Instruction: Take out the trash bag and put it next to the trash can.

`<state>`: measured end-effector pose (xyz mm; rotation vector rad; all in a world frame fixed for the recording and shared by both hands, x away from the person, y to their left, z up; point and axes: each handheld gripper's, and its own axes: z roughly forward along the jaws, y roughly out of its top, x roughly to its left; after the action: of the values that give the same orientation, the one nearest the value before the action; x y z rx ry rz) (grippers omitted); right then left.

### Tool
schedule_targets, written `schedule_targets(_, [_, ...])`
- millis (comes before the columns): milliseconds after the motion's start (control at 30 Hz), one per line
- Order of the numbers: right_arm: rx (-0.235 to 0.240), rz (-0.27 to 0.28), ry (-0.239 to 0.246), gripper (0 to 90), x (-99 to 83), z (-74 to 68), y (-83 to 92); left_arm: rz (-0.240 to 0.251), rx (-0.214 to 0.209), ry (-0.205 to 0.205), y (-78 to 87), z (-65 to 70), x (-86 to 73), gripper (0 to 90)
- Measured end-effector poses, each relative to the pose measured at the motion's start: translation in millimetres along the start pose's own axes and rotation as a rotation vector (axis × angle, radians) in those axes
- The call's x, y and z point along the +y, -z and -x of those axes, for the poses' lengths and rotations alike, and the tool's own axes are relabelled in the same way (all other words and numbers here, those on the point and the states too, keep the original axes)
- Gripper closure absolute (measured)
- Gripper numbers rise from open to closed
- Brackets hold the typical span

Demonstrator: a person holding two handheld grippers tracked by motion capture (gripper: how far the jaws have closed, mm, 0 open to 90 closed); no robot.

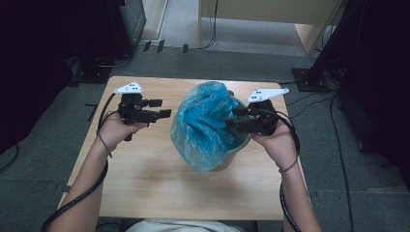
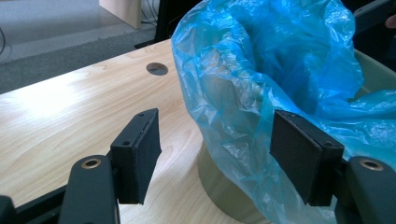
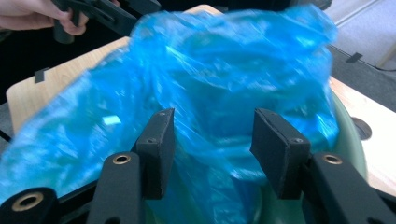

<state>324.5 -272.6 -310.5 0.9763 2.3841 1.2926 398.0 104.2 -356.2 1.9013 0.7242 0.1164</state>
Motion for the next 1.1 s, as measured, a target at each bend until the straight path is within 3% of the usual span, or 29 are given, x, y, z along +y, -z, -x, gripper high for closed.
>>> schedule_targets(533, [-0.094, 0.023, -0.055, 39.8, -25.5, 29.7, 20.2, -0.02, -0.011, -0.005, -3.3, 8.6, 6.0, 31.9])
schedule_targets(800, [-0.144, 0.061, -0.078, 37.3, -35.2, 43.4, 36.7, -0.046, -0.021, -0.035, -5.9, 16.1, 15.9, 31.3])
schedule_targets(1100, [-0.178, 0.034, -0.135, 37.2, -51.2, 64.1, 39.0, -0.063, -0.023, -0.032, -6.6, 17.1, 27.9, 31.6])
